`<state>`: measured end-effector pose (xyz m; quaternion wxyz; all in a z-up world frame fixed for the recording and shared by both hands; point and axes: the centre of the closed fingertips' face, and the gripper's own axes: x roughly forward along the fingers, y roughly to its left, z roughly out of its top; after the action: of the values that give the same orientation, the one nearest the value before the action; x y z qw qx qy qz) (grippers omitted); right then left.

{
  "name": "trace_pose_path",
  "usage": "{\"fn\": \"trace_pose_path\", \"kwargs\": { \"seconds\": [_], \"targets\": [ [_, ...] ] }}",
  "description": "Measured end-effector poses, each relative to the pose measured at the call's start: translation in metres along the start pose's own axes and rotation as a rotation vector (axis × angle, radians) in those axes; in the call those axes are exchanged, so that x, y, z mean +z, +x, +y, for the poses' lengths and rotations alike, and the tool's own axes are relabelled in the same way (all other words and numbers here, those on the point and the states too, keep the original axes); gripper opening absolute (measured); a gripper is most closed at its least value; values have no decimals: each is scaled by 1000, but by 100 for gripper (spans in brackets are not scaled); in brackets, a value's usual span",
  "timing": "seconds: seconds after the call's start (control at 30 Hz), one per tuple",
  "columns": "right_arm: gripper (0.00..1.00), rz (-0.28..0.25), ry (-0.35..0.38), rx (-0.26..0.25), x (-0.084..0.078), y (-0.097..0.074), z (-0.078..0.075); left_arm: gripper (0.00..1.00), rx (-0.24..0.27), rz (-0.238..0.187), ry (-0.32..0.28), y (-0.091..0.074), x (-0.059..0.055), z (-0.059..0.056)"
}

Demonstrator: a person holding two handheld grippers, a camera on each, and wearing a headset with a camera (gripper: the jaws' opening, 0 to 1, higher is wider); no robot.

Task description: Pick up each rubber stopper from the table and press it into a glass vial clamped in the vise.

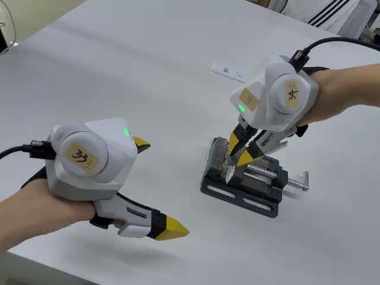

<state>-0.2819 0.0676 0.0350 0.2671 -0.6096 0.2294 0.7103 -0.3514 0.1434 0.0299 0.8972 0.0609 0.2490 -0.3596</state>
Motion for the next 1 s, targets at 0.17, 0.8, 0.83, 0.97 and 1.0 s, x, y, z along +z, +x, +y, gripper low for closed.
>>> {"fn": "trace_pose_path", "kwargs": {
  "seconds": [0.17, 0.8, 0.83, 0.97, 1.0],
  "targets": [
    [4, 8, 2, 4, -2, 1, -2, 98, -1, 3, -5, 0, -2, -1],
    [4, 58, 98, 65, -4, 5, -2, 98, -5, 7, -14, -1, -6, -1],
    [4, 58, 166, 58, -5, 5, 0, 98, -6, 7, -15, -1, -7, -1],
    [3, 57, 208, 51, -5, 6, -3, 99, -10, 10, -15, -1, -8, -2],
    [3, 56, 209, 51, -5, 6, -4, 99, -12, 9, -14, 0, -7, -3]
  ]
}}
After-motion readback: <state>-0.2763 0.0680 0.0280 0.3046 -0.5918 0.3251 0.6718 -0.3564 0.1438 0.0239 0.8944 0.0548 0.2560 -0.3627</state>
